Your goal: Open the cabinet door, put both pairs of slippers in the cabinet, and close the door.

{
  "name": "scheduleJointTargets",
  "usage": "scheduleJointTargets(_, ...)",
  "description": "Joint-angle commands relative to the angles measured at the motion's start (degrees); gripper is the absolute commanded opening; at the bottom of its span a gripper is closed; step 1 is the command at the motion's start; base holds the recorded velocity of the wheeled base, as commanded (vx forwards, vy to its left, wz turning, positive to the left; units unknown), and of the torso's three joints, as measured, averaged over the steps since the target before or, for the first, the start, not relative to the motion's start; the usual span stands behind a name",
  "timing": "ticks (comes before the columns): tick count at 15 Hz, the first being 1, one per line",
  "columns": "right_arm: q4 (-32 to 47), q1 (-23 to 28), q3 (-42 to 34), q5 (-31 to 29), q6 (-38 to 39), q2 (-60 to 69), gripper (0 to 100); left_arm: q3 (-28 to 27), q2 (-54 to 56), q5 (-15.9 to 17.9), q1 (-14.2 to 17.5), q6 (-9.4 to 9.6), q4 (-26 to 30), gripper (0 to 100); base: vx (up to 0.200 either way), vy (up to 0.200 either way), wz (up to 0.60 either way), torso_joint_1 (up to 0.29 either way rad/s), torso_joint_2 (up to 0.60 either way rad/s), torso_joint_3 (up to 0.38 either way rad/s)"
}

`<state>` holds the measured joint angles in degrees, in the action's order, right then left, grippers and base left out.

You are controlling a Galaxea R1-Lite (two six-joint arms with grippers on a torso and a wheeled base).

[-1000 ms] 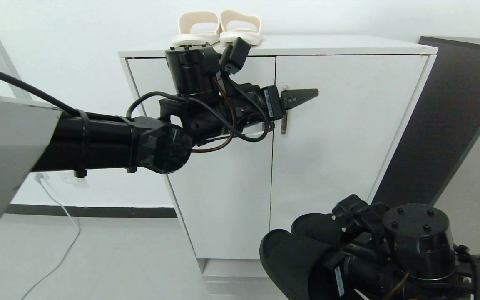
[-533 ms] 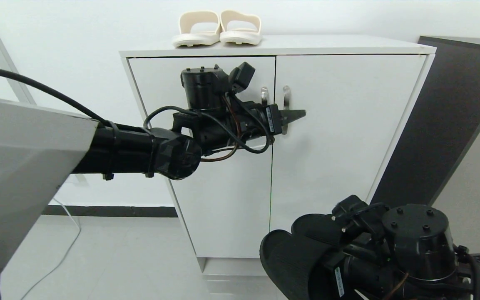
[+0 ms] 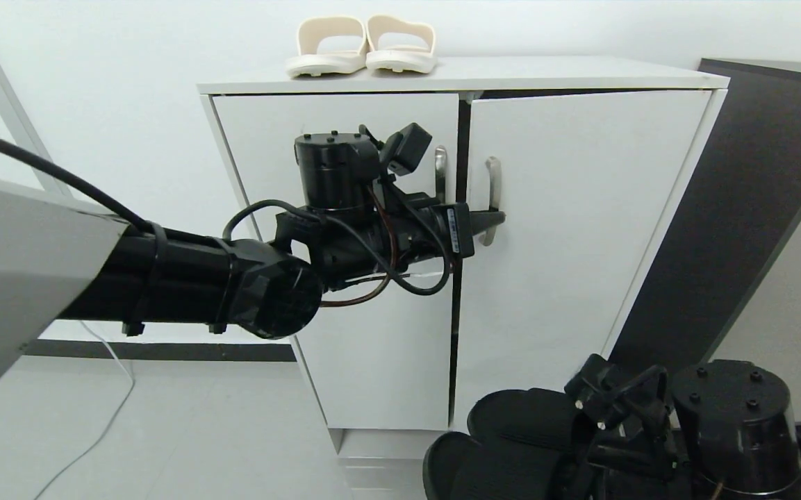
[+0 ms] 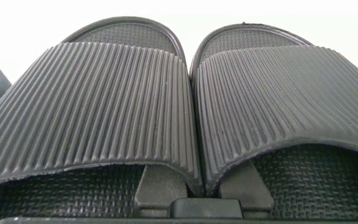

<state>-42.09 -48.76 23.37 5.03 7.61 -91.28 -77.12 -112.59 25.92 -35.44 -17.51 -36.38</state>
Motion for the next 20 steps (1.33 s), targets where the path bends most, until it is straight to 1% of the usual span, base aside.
scheduleJointTargets(1,-0.01,-0.02,-1.13,0.94,-0.93,1.63,0,5.49,5.28,-0.08,-1.65,0.10,-1.86,0,0.000,0.000,0.00,0.000,0.00,0.000)
scheduleJointTargets(3,-0.01,-0.02,-1.22,1.21,-1.37,1.55,0,9.62,8.71,-2.01,-2.79,0.19,-3.53,0,0.000,0.000,0.00,0.000,0.00,0.000)
scheduleJointTargets(5,0.08,-0.10,-1.22,1.21,-1.45,1.55,0,13.40,11.96,-2.45,-2.79,0.19,-4.40,0,0.000,0.000,0.00,0.000,0.00,0.000)
scheduleJointTargets(6,0.08,-0.19,-1.31,1.21,-1.45,1.46,0,14.36,12.75,-2.45,-2.71,0.10,-4.49,0,0.000,0.000,0.00,0.000,0.00,0.000)
scheduleJointTargets(8,0.08,-0.37,-1.31,1.21,-1.45,1.46,0,14.45,12.57,-2.45,-1.21,0.10,-4.49,0,0.000,0.000,0.00,0.000,0.00,0.000)
scheduleJointTargets(9,0.08,-0.63,-1.31,1.12,-1.54,1.46,0,13.66,11.43,-2.45,-0.07,0.02,-4.49,0,0.000,0.000,0.00,0.000,0.00,0.000)
scheduleJointTargets(12,0.08,-1.34,-1.22,1.21,-2.77,0.93,0,10.06,8.00,-4.21,2.39,-0.34,-4.32,0,0.000,0.000,0.00,0.000,0.00,0.000)
scheduleJointTargets(13,0.08,-1.51,-1.22,1.21,-2.95,0.84,0,8.83,6.86,-4.21,2.65,-0.42,-4.23,0,0.000,0.000,0.00,0.000,0.00,0.000)
scheduleJointTargets(16,0.08,-1.60,-1.13,1.21,-3.04,0.76,0,2.32,1.76,-4.30,2.65,-0.42,-4.23,0,0.000,0.000,0.00,0.000,0.00,0.000)
scheduleJointTargets(18,0.17,-1.95,-1.22,1.21,-3.04,0.58,0,-0.14,-0.35,-4.30,2.13,-0.51,-4.05,0,0.000,0.000,0.00,0.000,0.00,0.000)
scheduleJointTargets(20,0.17,-2.13,-1.22,1.21,-3.04,0.40,0,-0.75,-0.87,-4.30,1.60,-0.86,-3.88,0,0.000,0.000,0.00,0.000,0.00,0.000)
